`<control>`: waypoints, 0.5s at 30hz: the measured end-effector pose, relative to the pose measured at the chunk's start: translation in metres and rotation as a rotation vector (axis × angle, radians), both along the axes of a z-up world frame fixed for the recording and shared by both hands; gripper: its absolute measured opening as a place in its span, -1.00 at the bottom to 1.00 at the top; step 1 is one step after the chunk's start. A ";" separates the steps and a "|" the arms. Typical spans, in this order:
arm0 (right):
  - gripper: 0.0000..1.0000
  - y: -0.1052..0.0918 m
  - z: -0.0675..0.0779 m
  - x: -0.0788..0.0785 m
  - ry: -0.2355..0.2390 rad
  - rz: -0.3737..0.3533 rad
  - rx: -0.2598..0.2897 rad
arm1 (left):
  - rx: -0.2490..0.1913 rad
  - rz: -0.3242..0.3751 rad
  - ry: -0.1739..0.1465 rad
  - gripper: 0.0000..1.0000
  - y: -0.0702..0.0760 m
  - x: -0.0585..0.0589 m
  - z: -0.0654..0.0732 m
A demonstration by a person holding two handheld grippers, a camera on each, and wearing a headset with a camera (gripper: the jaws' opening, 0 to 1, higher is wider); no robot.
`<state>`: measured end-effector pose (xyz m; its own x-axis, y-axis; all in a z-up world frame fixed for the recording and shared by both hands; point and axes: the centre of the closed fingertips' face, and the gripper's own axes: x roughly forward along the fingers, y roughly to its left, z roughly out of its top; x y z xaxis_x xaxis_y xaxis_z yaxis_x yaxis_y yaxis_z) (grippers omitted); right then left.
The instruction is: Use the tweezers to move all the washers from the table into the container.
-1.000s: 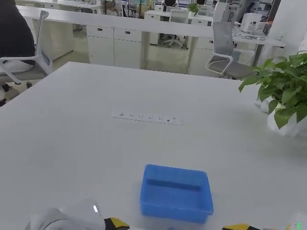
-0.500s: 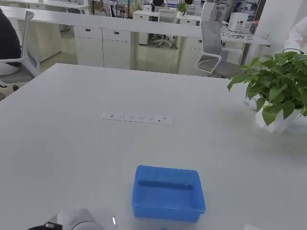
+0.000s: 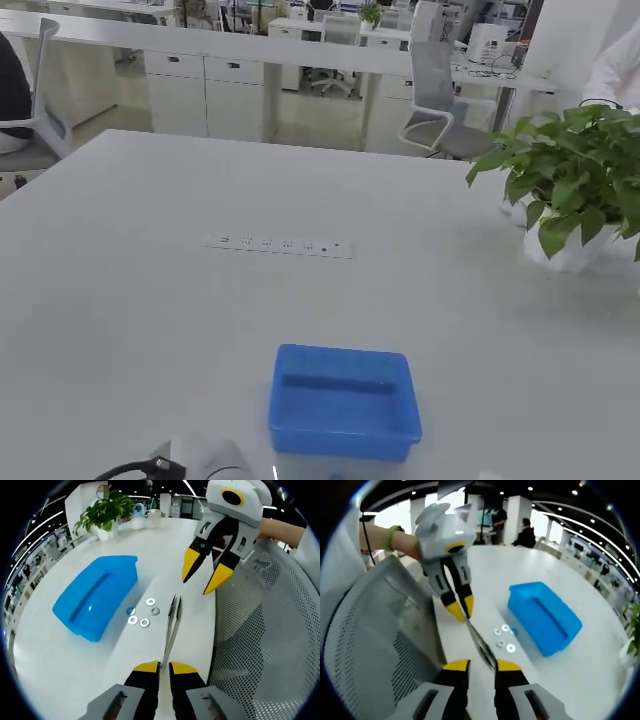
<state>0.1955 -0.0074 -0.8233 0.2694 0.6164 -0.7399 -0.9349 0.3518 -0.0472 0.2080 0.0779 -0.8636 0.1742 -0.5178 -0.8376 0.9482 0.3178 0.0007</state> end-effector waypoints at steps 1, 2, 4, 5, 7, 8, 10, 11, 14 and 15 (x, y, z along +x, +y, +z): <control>-0.68 0.000 0.000 0.000 0.001 0.001 0.002 | 0.004 -0.008 0.004 -0.97 -0.001 -0.001 -0.001; -0.69 0.000 0.000 0.000 0.001 0.000 0.003 | 0.008 -0.008 0.000 -0.99 0.000 0.000 -0.001; -0.69 -0.001 0.000 0.000 -0.001 0.001 0.003 | 0.007 -0.021 -0.001 -1.00 -0.001 0.000 -0.001; -0.70 -0.001 0.000 0.000 -0.005 0.005 0.002 | 0.007 -0.020 0.001 -1.00 -0.001 0.000 -0.001; -0.76 -0.002 0.002 0.001 -0.022 0.018 0.001 | 0.002 -0.036 0.008 -1.00 -0.001 -0.002 0.002; -0.78 -0.002 0.002 0.001 -0.024 0.020 0.004 | -0.001 -0.044 -0.003 -1.00 -0.001 -0.002 0.006; -0.78 -0.002 0.003 0.001 -0.027 0.020 0.008 | -0.011 -0.069 -0.020 -1.00 -0.002 -0.003 0.013; -0.78 -0.002 0.003 0.002 -0.030 0.019 0.009 | -0.017 -0.072 -0.028 -1.00 -0.002 -0.003 0.017; -0.77 -0.002 0.003 0.003 -0.030 0.020 0.010 | -0.036 -0.079 -0.057 -1.00 -0.003 -0.005 0.031; -0.77 -0.002 0.004 0.004 -0.036 0.026 0.011 | -0.056 -0.070 -0.071 -1.00 -0.004 -0.006 0.038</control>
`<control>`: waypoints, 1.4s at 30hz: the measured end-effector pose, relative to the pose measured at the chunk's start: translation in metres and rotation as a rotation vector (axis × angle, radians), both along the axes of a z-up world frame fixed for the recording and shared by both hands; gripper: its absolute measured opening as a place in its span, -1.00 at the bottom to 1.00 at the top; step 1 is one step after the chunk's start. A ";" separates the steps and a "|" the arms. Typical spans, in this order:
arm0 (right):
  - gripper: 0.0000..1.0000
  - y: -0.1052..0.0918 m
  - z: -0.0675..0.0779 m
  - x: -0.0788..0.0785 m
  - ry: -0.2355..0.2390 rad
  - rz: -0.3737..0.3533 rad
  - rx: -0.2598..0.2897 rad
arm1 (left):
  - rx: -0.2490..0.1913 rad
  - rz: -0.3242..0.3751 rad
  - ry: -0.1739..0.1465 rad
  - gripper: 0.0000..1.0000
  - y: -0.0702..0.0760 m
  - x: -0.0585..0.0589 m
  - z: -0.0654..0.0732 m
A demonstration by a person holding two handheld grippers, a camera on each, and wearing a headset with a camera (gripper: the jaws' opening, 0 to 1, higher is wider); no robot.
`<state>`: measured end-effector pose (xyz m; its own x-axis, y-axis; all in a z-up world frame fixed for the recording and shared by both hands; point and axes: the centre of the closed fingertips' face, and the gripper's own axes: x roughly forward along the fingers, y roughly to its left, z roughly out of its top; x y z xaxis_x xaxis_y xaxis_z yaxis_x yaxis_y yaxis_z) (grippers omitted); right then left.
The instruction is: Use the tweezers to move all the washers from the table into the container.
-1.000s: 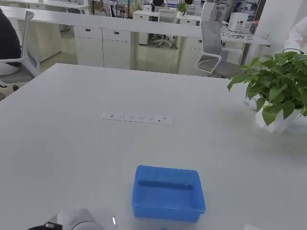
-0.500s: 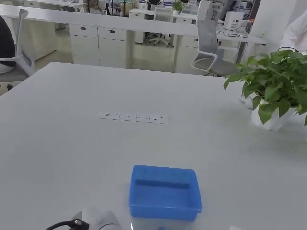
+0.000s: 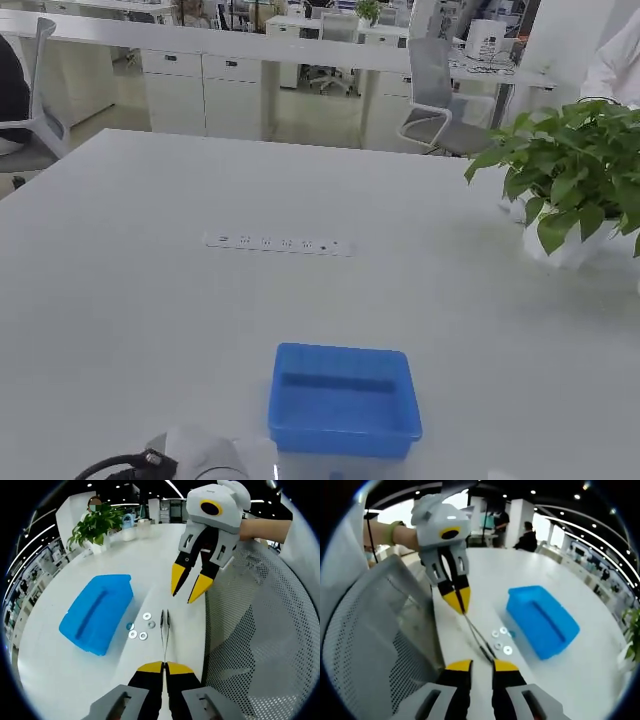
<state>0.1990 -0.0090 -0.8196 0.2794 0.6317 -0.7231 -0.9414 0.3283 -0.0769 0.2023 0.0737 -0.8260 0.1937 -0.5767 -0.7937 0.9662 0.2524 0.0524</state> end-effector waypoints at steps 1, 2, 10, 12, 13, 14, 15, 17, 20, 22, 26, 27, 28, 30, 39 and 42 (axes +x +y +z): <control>-0.78 0.001 0.001 0.000 -0.005 0.008 0.001 | -0.019 0.006 -0.004 -1.00 -0.001 -0.001 0.005; -0.79 0.002 0.001 0.000 -0.009 0.015 0.002 | -0.045 0.013 -0.013 -1.00 -0.004 -0.003 0.011; -0.74 0.015 -0.001 -0.004 -0.011 0.072 0.002 | -0.086 0.020 -0.069 -1.00 -0.006 -0.015 0.036; -0.73 0.019 -0.004 -0.007 -0.010 0.103 -0.008 | -0.092 0.010 -0.095 -1.00 -0.009 -0.017 0.042; -0.72 0.021 -0.006 -0.008 -0.014 0.114 -0.015 | -0.093 -0.002 -0.111 -1.00 -0.012 -0.020 0.045; -0.72 0.023 -0.007 -0.009 -0.011 0.122 -0.018 | -0.090 -0.010 -0.122 -1.00 -0.013 -0.021 0.047; -0.71 0.025 -0.009 -0.010 -0.007 0.129 -0.021 | -0.077 -0.025 -0.137 -1.00 -0.014 -0.024 0.049; -0.68 0.028 -0.011 -0.009 -0.006 0.135 -0.026 | -0.060 -0.053 -0.154 -1.00 -0.017 -0.027 0.049; -0.67 0.034 -0.013 -0.009 0.001 0.152 -0.026 | 0.002 -0.108 -0.197 -1.00 -0.018 -0.030 0.049; -0.67 0.038 -0.015 -0.010 0.004 0.166 -0.022 | 0.028 -0.137 -0.220 -1.00 -0.020 -0.032 0.049; -0.70 0.042 -0.021 -0.010 0.010 0.191 -0.043 | 0.067 -0.197 -0.256 -1.00 -0.025 -0.035 0.051; -0.71 0.042 -0.023 -0.009 0.011 0.192 -0.046 | 0.080 -0.217 -0.263 -1.00 -0.026 -0.036 0.051; -0.73 0.041 -0.023 -0.009 0.013 0.192 -0.048 | 0.088 -0.227 -0.268 -1.00 -0.027 -0.036 0.051; -0.79 0.041 -0.023 -0.008 0.008 0.197 -0.048 | 0.101 -0.250 -0.278 -1.00 -0.029 -0.036 0.053; -0.83 0.044 -0.013 0.007 -0.052 0.186 -0.028 | 0.151 -0.329 -0.315 -1.00 -0.039 -0.022 0.068; -0.83 0.043 -0.012 0.018 -0.060 0.154 -0.021 | 0.153 -0.336 -0.310 -1.00 -0.041 -0.009 0.069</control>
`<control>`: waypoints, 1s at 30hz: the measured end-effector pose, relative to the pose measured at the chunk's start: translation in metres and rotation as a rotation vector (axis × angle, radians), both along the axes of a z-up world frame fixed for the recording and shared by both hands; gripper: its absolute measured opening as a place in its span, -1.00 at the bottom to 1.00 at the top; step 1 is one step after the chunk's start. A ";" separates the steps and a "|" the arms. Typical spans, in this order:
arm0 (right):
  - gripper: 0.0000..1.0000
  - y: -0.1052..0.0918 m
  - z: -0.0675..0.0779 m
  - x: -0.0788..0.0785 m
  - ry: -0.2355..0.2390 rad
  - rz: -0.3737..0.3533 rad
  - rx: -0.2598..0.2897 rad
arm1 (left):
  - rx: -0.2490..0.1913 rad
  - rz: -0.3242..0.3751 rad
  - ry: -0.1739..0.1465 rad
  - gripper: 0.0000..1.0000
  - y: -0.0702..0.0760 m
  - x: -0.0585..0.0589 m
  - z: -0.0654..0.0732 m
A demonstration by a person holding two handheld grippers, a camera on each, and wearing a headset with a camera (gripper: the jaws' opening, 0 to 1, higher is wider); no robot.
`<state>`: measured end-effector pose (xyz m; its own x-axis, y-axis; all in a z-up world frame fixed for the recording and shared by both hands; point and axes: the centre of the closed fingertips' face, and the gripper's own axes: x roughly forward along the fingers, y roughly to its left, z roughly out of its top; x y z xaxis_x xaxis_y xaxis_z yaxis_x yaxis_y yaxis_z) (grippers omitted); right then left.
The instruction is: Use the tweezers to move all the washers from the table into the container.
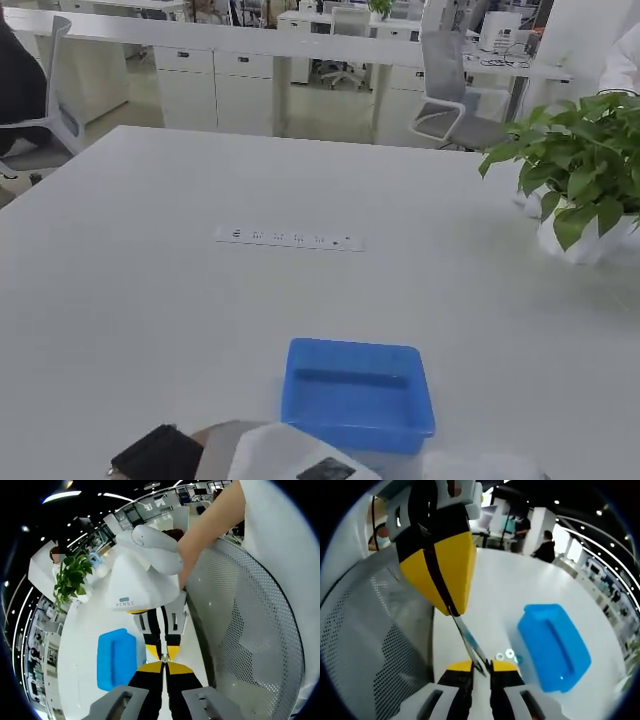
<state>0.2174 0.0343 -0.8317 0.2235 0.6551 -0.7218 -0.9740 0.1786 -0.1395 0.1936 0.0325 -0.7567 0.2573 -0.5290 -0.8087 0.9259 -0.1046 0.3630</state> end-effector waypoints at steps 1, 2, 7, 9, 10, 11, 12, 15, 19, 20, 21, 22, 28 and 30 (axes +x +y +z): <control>-0.83 -0.001 0.000 0.002 -0.001 -0.006 0.000 | 0.002 0.002 0.004 -1.00 0.000 0.003 0.000; -0.83 -0.001 0.000 0.005 -0.001 -0.011 0.002 | -0.003 0.011 0.018 -1.00 0.000 0.008 0.000; -0.85 0.000 0.000 0.012 0.004 -0.020 0.017 | -0.003 0.024 0.051 -1.00 -0.002 0.020 0.002; -0.85 0.001 0.000 0.014 0.004 -0.019 0.020 | 0.005 0.015 0.063 -1.00 -0.003 0.023 0.003; -0.86 0.002 0.000 0.015 0.004 -0.019 0.022 | 0.006 0.010 0.068 -1.00 -0.003 0.025 0.003; -0.86 0.002 -0.001 0.016 0.007 -0.018 0.021 | 0.010 0.011 0.086 -1.00 -0.004 0.027 0.002; -0.86 0.003 -0.002 0.016 0.015 -0.017 0.020 | 0.013 0.008 0.092 -1.00 -0.004 0.028 0.001; -0.86 0.002 -0.004 0.017 0.018 -0.020 0.020 | 0.014 -0.001 0.112 -1.00 -0.006 0.033 0.002; -0.86 0.000 -0.004 0.021 0.030 -0.043 0.033 | 0.013 -0.010 0.137 -1.00 -0.010 0.040 0.003; -0.86 0.000 -0.005 0.022 0.031 -0.047 0.034 | 0.013 -0.013 0.146 -1.00 -0.011 0.041 0.004; -0.86 0.000 -0.004 0.023 0.035 -0.054 0.040 | 0.012 -0.016 0.150 -1.00 -0.013 0.043 0.004; -0.85 -0.001 -0.004 0.024 0.038 -0.061 0.044 | 0.015 -0.017 0.158 -1.00 -0.013 0.044 0.004; -0.85 0.000 0.006 0.029 0.041 -0.094 0.096 | 0.033 -0.032 0.175 -1.00 -0.016 0.047 0.003; -0.86 -0.001 0.005 0.029 0.041 -0.098 0.095 | 0.030 -0.038 0.183 -1.00 -0.017 0.046 0.003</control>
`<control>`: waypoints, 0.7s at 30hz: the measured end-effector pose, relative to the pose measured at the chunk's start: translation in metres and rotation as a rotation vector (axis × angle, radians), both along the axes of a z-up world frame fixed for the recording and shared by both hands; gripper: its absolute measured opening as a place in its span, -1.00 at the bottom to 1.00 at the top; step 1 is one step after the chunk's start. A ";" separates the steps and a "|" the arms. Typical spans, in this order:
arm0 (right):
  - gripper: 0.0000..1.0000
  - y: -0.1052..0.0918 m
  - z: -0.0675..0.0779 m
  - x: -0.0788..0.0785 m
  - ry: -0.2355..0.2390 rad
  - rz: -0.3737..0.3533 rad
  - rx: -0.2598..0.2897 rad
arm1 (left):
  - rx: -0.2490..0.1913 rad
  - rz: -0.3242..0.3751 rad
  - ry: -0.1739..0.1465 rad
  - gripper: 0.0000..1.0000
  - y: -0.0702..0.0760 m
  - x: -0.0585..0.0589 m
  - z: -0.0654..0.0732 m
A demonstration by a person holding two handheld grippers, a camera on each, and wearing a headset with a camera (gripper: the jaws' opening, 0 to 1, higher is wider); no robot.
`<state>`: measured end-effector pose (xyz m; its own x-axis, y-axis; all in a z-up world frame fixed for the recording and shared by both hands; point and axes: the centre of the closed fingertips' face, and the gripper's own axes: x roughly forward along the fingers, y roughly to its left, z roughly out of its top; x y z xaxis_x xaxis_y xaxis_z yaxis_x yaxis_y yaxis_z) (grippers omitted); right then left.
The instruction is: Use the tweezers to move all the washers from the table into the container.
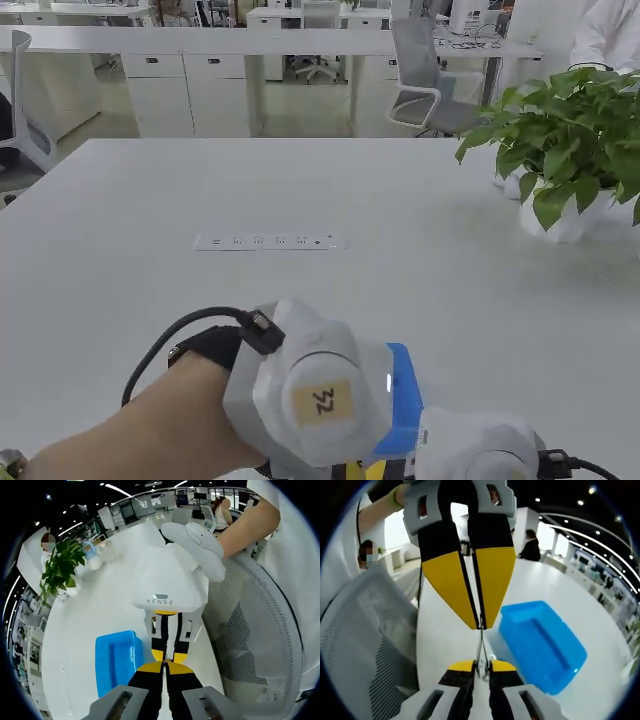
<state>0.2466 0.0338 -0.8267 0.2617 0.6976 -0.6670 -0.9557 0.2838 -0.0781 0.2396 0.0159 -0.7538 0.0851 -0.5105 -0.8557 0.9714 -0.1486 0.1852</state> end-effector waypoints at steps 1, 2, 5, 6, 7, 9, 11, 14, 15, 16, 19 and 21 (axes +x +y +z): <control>-0.86 0.000 0.000 0.000 0.003 -0.006 0.006 | 0.000 -0.003 -0.001 -1.00 0.000 0.000 0.000; -0.86 0.000 0.000 0.001 0.004 -0.010 0.010 | 0.000 -0.002 0.000 -1.00 0.000 0.001 0.000; -0.86 0.000 0.000 0.002 0.004 -0.023 0.024 | 0.002 -0.003 0.001 -1.00 0.001 0.002 0.000; -0.86 0.000 0.000 0.002 0.004 -0.024 0.026 | 0.006 -0.005 -0.001 -1.00 0.001 0.002 0.000; -0.86 0.000 0.001 0.002 0.005 -0.027 0.030 | 0.007 -0.006 -0.002 -1.00 0.002 0.002 0.000; -0.86 0.001 0.002 0.004 -0.002 -0.030 0.034 | 0.003 -0.008 -0.001 -1.00 0.001 0.002 0.000; -0.86 0.002 0.002 0.003 0.003 -0.028 0.042 | 0.001 -0.005 0.002 -1.00 0.001 0.002 0.001; -0.86 0.002 0.001 0.004 0.000 -0.025 0.039 | 0.006 -0.012 0.007 -1.00 0.001 0.002 0.000; -0.85 0.002 0.000 0.004 0.000 -0.025 0.035 | -0.009 -0.012 0.013 -1.00 -0.001 0.002 0.001; -0.85 0.002 0.000 0.004 -0.001 -0.025 0.033 | -0.014 -0.005 0.023 -1.00 -0.001 0.002 0.001; -0.85 0.001 0.000 0.004 0.001 -0.030 0.038 | -0.016 -0.001 0.022 -1.00 0.000 0.005 0.001; -0.86 0.001 0.000 0.004 0.006 -0.032 0.041 | -0.013 -0.001 0.030 -1.00 0.001 0.005 0.001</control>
<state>0.2502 0.0343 -0.8267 0.2804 0.7158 -0.6395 -0.9466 0.3167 -0.0605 0.2447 0.0166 -0.7524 0.0594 -0.5216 -0.8511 0.9764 -0.1469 0.1582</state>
